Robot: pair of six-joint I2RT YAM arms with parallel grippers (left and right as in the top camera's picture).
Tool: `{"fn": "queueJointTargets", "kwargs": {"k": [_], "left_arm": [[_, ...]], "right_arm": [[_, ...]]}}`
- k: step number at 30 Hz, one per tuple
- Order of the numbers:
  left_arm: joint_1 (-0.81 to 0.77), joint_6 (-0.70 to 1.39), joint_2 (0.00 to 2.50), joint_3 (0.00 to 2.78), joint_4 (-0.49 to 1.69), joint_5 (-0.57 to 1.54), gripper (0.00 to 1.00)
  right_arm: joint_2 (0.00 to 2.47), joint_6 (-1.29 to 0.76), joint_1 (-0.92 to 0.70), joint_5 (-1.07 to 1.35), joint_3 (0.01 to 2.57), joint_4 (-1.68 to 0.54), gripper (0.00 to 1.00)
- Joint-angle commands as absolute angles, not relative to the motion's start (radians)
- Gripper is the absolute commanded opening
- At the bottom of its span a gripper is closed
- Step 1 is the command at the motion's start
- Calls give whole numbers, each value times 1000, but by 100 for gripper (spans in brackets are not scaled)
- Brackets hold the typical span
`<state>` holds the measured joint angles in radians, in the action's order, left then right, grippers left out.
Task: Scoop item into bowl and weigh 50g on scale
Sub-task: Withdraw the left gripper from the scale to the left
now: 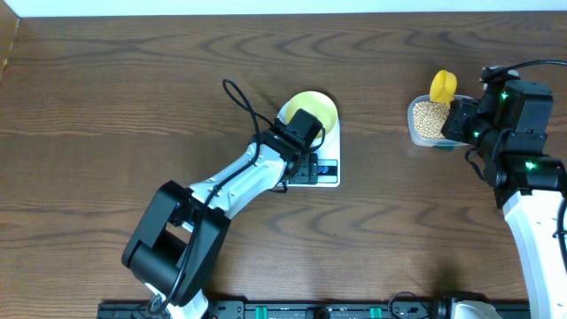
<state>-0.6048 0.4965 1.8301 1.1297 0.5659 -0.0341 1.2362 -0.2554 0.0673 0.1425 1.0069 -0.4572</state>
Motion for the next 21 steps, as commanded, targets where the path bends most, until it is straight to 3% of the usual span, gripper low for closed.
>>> {"fn": "queueJointTargets", "kwargs": {"k": [1, 8, 14, 21], "left_arm": [[-601, 483, 1807, 1116, 568, -63, 96], [-601, 482, 1802, 1119, 567, -42, 96], [-580, 437, 1657, 1122, 581, 150, 96], [-417, 287, 1425, 1122, 739, 228, 96]], "right_arm": [[1236, -253, 71, 148, 1018, -460, 1], [1236, -253, 71, 149, 1018, -461, 1], [1236, -253, 71, 149, 1018, -466, 1], [1236, -253, 71, 148, 1018, -468, 1]]}}
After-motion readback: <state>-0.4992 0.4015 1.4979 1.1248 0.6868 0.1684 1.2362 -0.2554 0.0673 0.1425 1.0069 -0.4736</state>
